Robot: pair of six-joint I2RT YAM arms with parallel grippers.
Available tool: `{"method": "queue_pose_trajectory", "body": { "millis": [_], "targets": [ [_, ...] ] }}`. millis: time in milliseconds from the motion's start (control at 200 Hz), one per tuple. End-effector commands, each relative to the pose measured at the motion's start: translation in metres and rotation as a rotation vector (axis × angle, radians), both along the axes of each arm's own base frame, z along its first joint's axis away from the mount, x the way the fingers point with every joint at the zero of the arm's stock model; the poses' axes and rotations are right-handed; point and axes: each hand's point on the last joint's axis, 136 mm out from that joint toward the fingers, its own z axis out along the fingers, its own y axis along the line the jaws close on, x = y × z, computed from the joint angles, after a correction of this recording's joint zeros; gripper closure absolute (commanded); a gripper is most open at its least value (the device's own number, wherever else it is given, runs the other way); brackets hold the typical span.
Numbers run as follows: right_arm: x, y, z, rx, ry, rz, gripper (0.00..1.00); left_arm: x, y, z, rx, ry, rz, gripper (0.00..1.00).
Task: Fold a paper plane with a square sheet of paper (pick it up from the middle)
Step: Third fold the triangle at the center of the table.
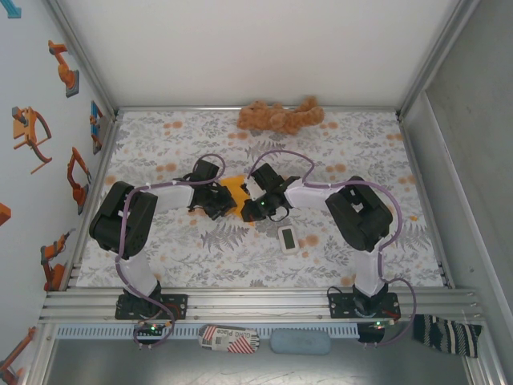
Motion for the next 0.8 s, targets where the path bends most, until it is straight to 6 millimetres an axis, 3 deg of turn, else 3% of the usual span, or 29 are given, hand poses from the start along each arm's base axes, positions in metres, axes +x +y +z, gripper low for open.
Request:
{"method": "queue_pose_trajectory", "body": {
  "millis": [0,566,796],
  "targets": [
    [0.001,0.0,-0.003,-0.031,-0.012,0.018,1.0,-0.031,0.031,-0.045,0.173,0.138,0.011,0.9],
    [-0.005,-0.011,-0.015,-0.089,-0.001,0.035,1.0,-0.033,0.034,-0.048,0.19,0.148,0.006,0.9],
    [-0.022,-0.025,-0.02,-0.119,0.013,0.091,1.0,-0.036,0.039,-0.052,0.218,0.155,0.003,0.9]
  ]
}}
